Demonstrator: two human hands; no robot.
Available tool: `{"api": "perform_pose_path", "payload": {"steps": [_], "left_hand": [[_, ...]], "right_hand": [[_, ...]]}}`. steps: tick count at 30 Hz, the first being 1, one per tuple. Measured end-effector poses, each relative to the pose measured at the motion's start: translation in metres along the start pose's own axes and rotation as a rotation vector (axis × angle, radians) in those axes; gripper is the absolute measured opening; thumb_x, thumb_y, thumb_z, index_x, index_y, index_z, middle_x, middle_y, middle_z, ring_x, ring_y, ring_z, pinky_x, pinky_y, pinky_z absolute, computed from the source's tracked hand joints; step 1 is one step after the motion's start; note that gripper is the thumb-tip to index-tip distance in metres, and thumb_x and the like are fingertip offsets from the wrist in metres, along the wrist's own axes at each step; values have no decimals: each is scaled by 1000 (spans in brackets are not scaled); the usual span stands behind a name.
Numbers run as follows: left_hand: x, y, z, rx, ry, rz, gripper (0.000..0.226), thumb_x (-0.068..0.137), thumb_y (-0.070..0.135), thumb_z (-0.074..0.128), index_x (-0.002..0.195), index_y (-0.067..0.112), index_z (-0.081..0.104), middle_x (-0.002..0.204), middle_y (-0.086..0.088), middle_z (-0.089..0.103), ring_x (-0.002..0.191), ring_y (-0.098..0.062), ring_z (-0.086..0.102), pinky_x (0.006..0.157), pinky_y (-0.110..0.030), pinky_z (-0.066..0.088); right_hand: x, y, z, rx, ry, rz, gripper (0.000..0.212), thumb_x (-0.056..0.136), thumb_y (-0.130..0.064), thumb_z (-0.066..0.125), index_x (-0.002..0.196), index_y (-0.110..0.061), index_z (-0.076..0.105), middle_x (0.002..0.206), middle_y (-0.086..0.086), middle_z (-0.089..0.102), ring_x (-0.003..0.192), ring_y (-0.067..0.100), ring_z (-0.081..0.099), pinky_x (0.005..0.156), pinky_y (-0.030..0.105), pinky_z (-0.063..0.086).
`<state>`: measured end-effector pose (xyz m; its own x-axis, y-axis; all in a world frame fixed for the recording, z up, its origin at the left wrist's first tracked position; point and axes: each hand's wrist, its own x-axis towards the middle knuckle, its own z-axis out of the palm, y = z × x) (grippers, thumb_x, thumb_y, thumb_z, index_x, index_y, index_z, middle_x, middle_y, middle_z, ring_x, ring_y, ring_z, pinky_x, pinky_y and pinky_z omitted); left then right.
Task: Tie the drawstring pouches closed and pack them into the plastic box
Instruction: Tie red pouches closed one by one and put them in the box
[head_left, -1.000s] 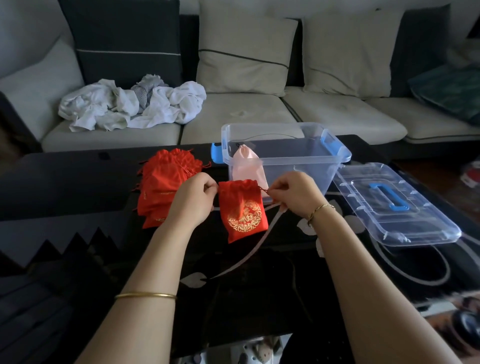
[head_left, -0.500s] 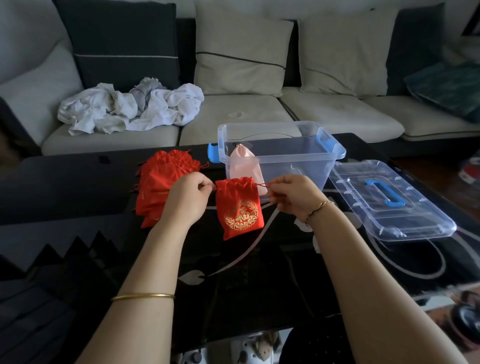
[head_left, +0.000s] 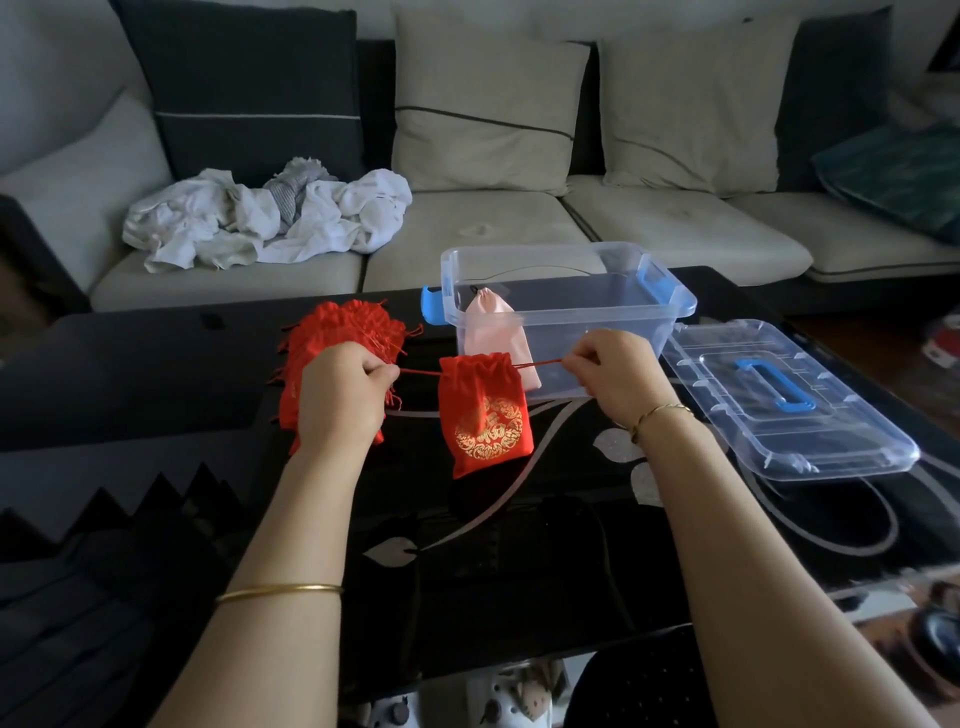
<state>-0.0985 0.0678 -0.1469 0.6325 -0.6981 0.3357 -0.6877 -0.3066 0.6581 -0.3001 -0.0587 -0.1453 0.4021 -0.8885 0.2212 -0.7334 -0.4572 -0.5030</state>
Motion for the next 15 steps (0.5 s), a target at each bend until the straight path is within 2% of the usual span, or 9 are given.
{"api": "perform_pose_path", "payload": {"steps": [3,5,7,8,10,12,14,15], "left_hand": [[1,-1,0,17,22,-6,32,94,21,56,76,-3,67,72,-19,68,66,-32,65,51,-25,43],[2,-1,1,0,6,-39,34,96,25,50,79,0,65,74,-12,67,67,-29,64,56,-32,48],[5,0,4,-112,-36,-159,34,98,27,45,80,4,63,70,-3,61,60,-22,58,56,-33,47],[7,0,6,-257,-51,-282,34,98,27,44,79,5,63,64,-1,55,52,-18,50,51,-30,42],[13,-1,4,-743,-79,-640,33,98,27,45,72,10,57,53,3,43,39,-9,34,43,-23,29],[13,0,2,-1168,-111,-880,33,99,26,44,68,16,51,43,8,39,30,-4,26,36,-16,23],[12,2,2,-1340,-100,-911,30,99,25,43,70,20,49,42,10,42,32,-3,27,36,-15,25],[11,5,1,-1376,-95,-875,29,99,25,44,70,20,50,47,10,45,36,-3,32,39,-15,28]], "right_hand": [[-2,2,-1,196,-39,55,32,94,-22,48,79,3,61,73,10,61,67,22,55,67,35,49],[-3,3,2,514,-97,180,33,96,-24,44,71,-6,56,63,4,53,55,14,46,53,25,41],[-2,6,5,953,-183,389,34,97,-25,43,67,-12,51,58,1,48,50,11,40,45,19,35],[-1,9,6,1175,-225,497,33,97,-24,44,66,-13,48,55,0,46,47,9,39,42,17,33],[2,14,5,1533,-277,688,33,96,-21,42,64,-16,43,47,-4,44,38,6,36,36,15,31],[4,18,6,1766,-244,809,33,95,-17,42,62,-16,41,42,-5,43,31,4,36,33,13,30],[5,15,9,1807,-168,834,32,94,-14,43,62,-16,42,45,-5,43,30,5,37,32,12,31],[4,12,8,1740,-123,796,31,93,-13,43,61,-16,43,49,-3,43,31,5,37,32,13,31]]}}
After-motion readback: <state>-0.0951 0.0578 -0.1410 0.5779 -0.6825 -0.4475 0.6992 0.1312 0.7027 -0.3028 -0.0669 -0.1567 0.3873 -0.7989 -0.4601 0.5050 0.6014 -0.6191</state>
